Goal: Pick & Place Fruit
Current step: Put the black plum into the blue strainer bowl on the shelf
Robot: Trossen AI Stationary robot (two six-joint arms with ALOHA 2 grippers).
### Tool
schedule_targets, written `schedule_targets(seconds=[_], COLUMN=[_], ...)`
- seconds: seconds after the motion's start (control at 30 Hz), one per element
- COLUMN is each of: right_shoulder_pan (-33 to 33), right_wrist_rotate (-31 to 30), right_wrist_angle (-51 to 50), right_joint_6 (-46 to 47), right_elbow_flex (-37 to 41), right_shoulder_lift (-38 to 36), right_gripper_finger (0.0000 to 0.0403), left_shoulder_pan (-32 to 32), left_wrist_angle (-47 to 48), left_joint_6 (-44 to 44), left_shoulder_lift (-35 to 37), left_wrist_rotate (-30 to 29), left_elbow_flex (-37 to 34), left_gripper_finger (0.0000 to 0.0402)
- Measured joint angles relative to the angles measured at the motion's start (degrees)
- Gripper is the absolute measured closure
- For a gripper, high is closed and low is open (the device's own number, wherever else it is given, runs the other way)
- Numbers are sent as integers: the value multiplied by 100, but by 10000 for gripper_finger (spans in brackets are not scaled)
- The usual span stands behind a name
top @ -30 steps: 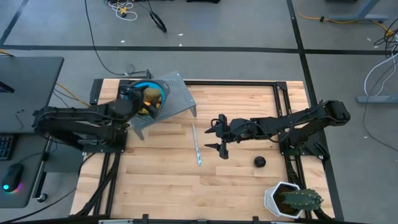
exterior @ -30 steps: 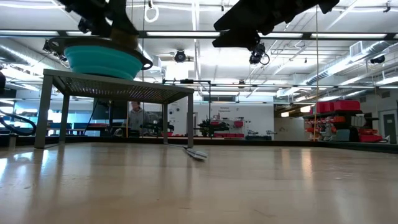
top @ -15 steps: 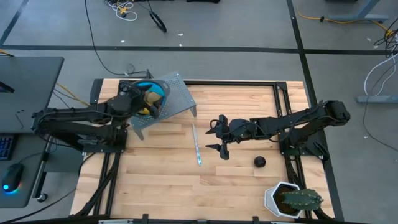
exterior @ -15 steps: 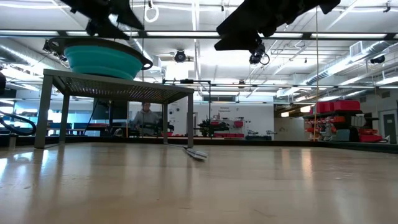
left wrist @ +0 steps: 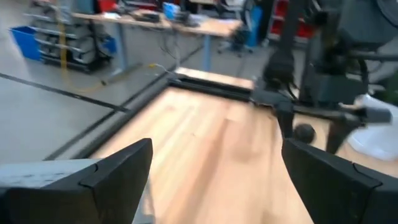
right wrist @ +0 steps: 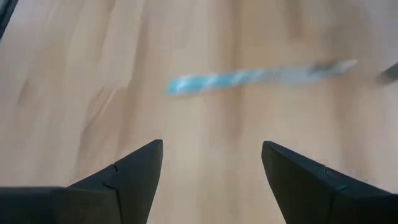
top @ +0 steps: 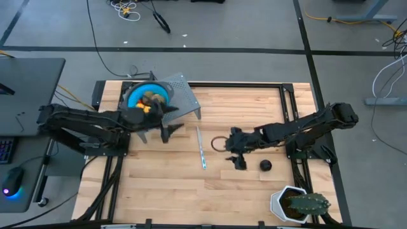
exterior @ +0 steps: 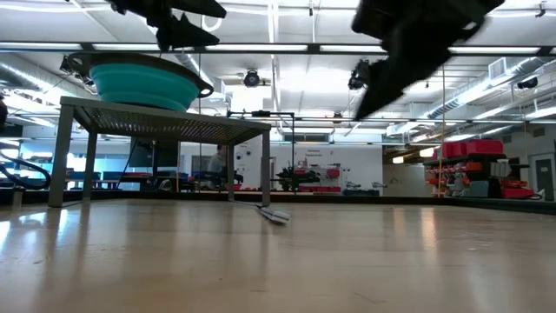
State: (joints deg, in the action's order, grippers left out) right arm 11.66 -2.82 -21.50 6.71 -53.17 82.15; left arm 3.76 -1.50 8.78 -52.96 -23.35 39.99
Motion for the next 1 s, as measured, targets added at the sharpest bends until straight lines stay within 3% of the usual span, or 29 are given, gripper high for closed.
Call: schedule_targets(seconds=[0.13, 0.47, 0.7, 1.0], right_shoulder_pan=[324, 1007, 1189, 1218], right_wrist_rotate=[463, 757, 850, 452], right_wrist_angle=[-965, -3245, -3776, -3925], right_joint_6=[400, 2047, 2285, 2396], right_elbow_flex=[0, -2, -2, 69], right_shoulder_lift=[0, 2, 2, 2], right_gripper_finger=[121, 121, 121, 103], left_shoulder_pan=[278, 563, 560, 573], left_wrist_angle=[-392, -1470, -1663, -1562], left_joint_6=[-1, -290, -372, -320], left_shoulder_lift=[-489, -1228, -1577, -1568], left_wrist_rotate=[89, -46, -205, -122], left_elbow_flex=[-2, -2, -2, 0], left_gripper_finger=[38, 39, 39, 39])
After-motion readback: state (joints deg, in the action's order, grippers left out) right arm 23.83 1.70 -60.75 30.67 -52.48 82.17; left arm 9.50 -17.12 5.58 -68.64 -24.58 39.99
